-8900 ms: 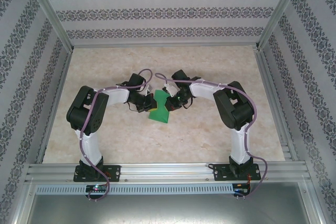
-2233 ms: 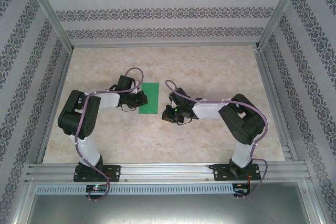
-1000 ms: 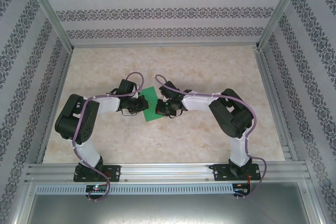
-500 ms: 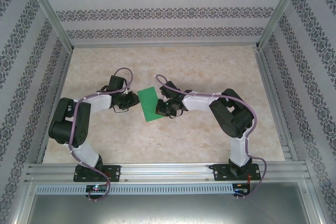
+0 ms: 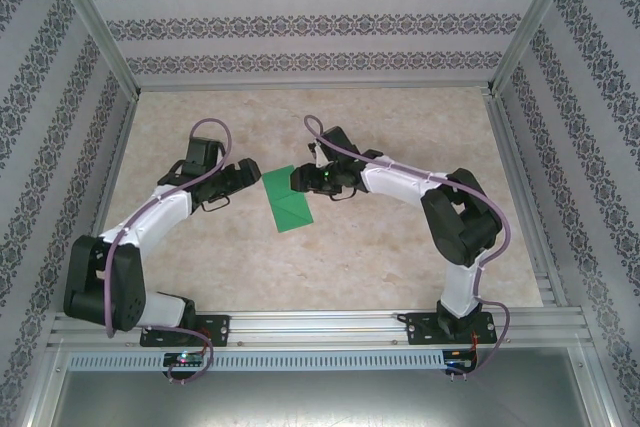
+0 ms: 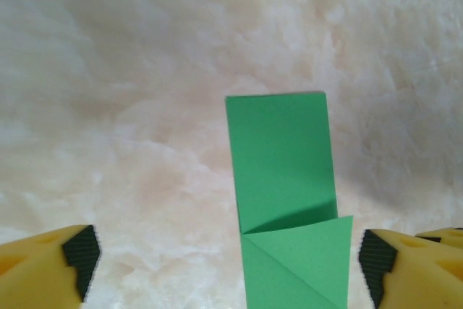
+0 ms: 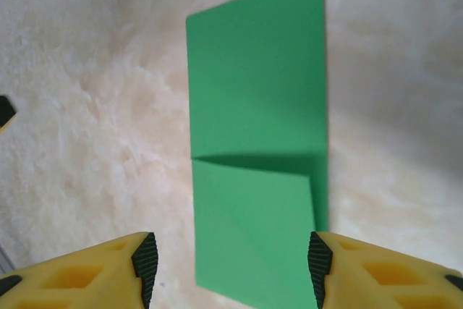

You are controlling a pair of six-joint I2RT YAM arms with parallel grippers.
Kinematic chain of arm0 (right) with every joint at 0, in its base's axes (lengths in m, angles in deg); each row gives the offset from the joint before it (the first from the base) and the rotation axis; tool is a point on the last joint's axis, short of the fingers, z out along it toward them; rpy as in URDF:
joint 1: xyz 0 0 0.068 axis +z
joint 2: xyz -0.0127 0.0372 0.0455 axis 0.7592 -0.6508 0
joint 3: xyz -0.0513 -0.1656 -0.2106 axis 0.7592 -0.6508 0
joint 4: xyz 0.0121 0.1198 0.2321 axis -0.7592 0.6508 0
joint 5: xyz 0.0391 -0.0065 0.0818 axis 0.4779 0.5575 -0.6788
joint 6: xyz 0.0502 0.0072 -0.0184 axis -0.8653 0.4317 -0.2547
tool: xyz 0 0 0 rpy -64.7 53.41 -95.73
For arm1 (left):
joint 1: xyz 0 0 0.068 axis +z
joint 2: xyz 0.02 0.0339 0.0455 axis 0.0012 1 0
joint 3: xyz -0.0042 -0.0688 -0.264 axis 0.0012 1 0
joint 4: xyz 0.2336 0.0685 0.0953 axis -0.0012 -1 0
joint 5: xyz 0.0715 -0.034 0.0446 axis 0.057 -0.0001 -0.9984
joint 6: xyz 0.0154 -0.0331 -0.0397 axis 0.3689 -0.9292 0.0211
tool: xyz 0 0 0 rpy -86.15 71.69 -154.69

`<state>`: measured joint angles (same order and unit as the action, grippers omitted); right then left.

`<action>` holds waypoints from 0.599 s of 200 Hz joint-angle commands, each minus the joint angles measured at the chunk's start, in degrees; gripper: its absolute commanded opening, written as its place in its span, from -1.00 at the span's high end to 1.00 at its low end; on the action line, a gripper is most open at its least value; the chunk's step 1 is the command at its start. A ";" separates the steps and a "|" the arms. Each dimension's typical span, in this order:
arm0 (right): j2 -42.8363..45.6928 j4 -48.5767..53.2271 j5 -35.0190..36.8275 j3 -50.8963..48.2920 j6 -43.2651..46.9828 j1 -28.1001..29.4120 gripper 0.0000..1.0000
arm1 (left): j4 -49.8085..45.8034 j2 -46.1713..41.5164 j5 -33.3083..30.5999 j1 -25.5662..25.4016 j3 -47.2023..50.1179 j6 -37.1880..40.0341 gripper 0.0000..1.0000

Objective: Fold a paper plane with a square sheet of paper (pick it up from the middle)
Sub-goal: Fold the triangle a second time at the center of the table, then turn over the paper at the center of the table.

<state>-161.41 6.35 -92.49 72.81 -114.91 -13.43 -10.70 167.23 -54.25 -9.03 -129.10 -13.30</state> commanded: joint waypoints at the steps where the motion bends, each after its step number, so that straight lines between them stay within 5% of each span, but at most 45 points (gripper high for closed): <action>1: -4.10 1.17 -4.90 3.10 7.89 -1.35 -0.20 | -3.26 -2.77 -2.44 1.60 1.47 0.70 -1.00; 120: -13.26 3.84 -16.76 8.83 18.03 -2.72 0.05 | -0.68 -4.11 3.38 2.41 3.41 0.36 -1.00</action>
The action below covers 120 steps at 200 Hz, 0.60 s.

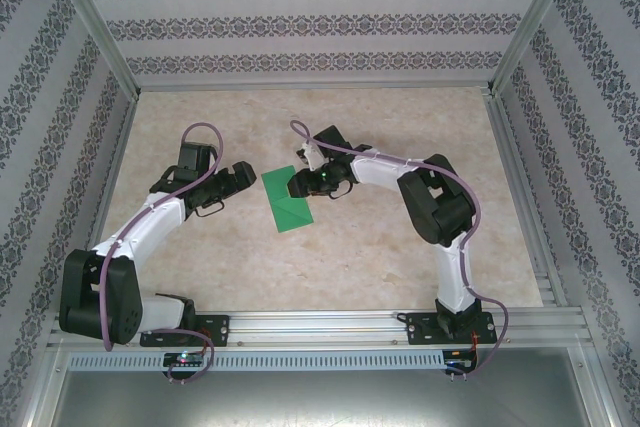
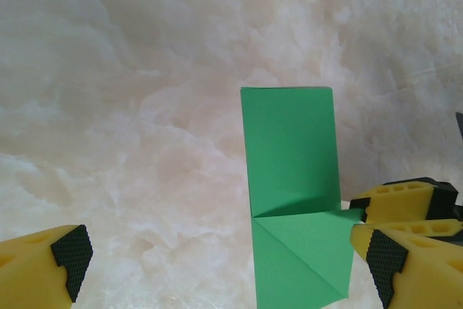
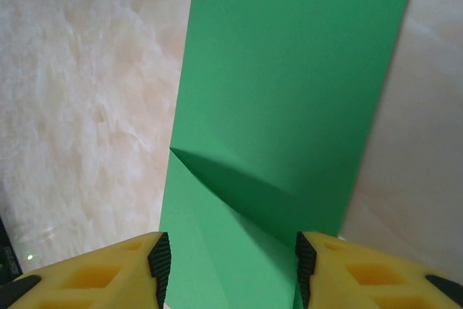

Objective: Fold a paper plane with a square sheet of paper (pick it up from the middle)
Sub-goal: Turn over the paper at the center of the table.

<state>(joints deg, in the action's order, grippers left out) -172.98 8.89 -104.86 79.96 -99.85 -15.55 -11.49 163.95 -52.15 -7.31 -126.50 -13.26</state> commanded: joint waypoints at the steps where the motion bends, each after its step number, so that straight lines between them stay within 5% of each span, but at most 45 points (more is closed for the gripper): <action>1: -1.77 1.34 -4.52 1.74 3.06 -0.61 0.05 | 0.12 -0.84 1.29 0.65 0.78 0.30 -1.00; 77: -2.72 1.28 -8.80 1.40 7.51 -1.59 0.36 | 4.08 1.07 10.99 0.66 2.07 -0.42 -1.00; 120: -1.45 -3.44 -11.19 -1.05 5.70 -2.99 0.79 | 8.59 2.66 19.76 0.61 4.06 -2.79 -1.00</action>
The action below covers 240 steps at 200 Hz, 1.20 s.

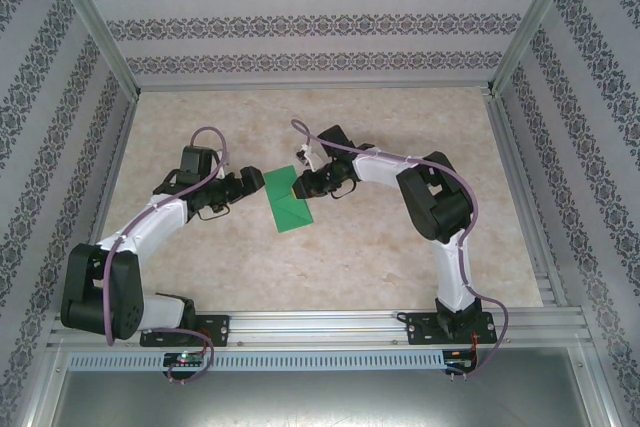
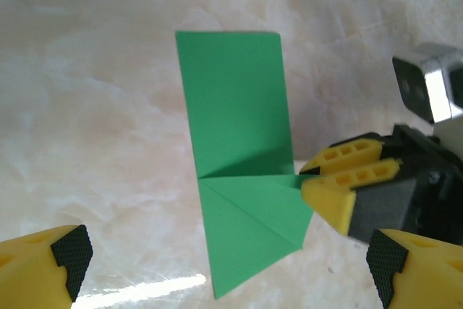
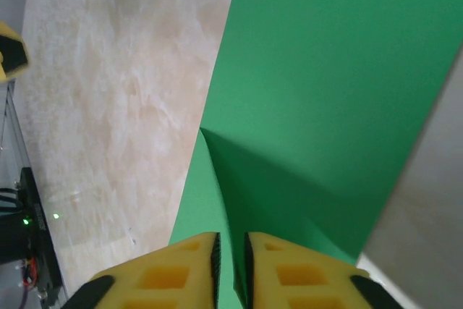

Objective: Fold a paper plane with a square sheet of paper (pick it up from the middle)
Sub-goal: Turn over the paper at the center of the table.

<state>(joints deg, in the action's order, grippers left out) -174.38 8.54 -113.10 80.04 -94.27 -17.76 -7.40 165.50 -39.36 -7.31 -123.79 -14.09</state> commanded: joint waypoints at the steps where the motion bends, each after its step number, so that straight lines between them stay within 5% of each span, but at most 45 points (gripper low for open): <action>1: 0.01 -3.15 -2.89 -1.21 0.04 -0.79 0.79 | 4.63 1.16 7.11 0.65 1.41 -2.00 -1.00; 36: 3.46 -12.39 -1.49 -6.60 -6.50 -1.38 0.97 | 9.35 3.84 12.65 0.46 3.15 -4.70 -1.00; 106: 7.19 -41.43 4.82 -18.77 -36.68 -0.09 0.97 | 26.26 8.96 17.05 -2.13 7.19 -12.59 -1.00; 181: 8.88 -38.26 10.00 -20.30 -38.02 1.41 0.97 | 34.28 15.99 19.11 -5.85 5.74 -15.36 -0.79; 240: 10.01 -36.07 9.49 -20.43 -36.52 1.41 0.96 | 37.53 19.10 15.93 -6.07 4.55 -18.03 -0.23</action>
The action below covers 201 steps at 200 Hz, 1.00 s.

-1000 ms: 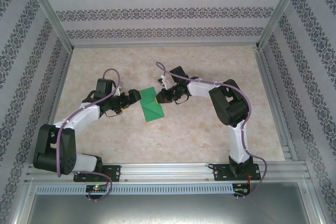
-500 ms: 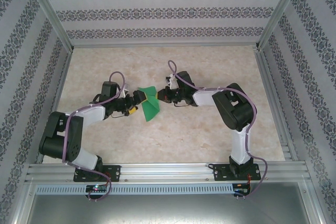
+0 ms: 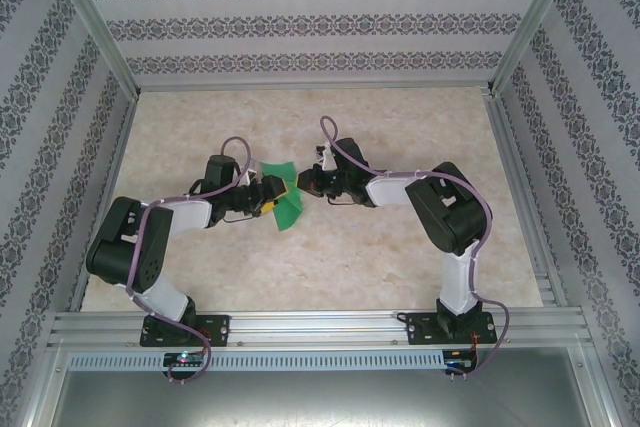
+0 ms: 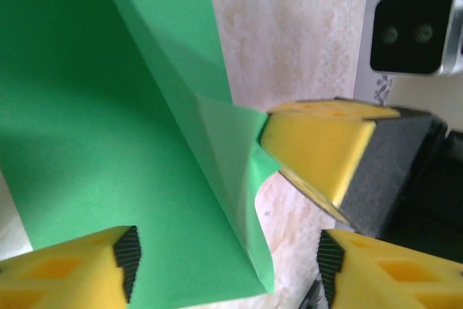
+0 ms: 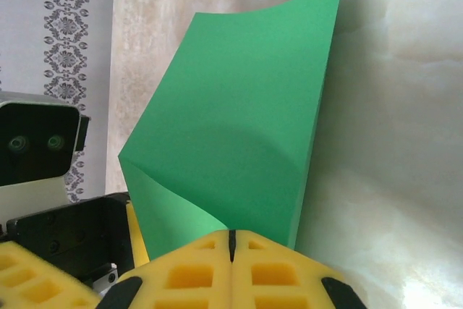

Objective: Fold a paper plane with a square sheet of paper (pick it up from the middle)
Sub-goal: Turn over the paper at the center of the table.

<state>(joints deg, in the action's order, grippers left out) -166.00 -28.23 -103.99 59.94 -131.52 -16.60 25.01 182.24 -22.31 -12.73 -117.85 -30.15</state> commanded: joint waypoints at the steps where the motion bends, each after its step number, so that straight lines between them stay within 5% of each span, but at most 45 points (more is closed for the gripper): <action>1: 1.59 0.73 0.36 -0.33 0.68 0.21 0.96 | 5.34 2.42 -1.16 -0.69 -1.35 -2.06 -0.22; 61: 1.35 2.18 -1.55 1.52 1.10 -0.53 0.89 | 10.58 5.29 -1.10 -1.01 -3.11 -1.81 0.27; 113: 6.75 7.93 2.38 1.61 3.46 -2.58 0.12 | 8.99 6.44 -2.15 -1.02 -4.13 0.66 0.59; 140: 13.66 14.62 9.98 0.01 7.32 -3.96 -0.19 | 4.85 5.89 -2.64 -1.12 -5.64 3.76 0.66; 201: 31.15 25.72 28.21 -7.68 11.18 -5.40 -0.44 | -7.21 0.99 -4.77 -1.37 -9.01 9.81 0.77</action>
<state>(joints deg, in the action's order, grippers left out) -140.19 -9.67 -85.52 55.76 -123.06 -21.19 25.25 187.29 -25.64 -13.38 -124.12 -25.06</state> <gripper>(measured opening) 0.696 0.120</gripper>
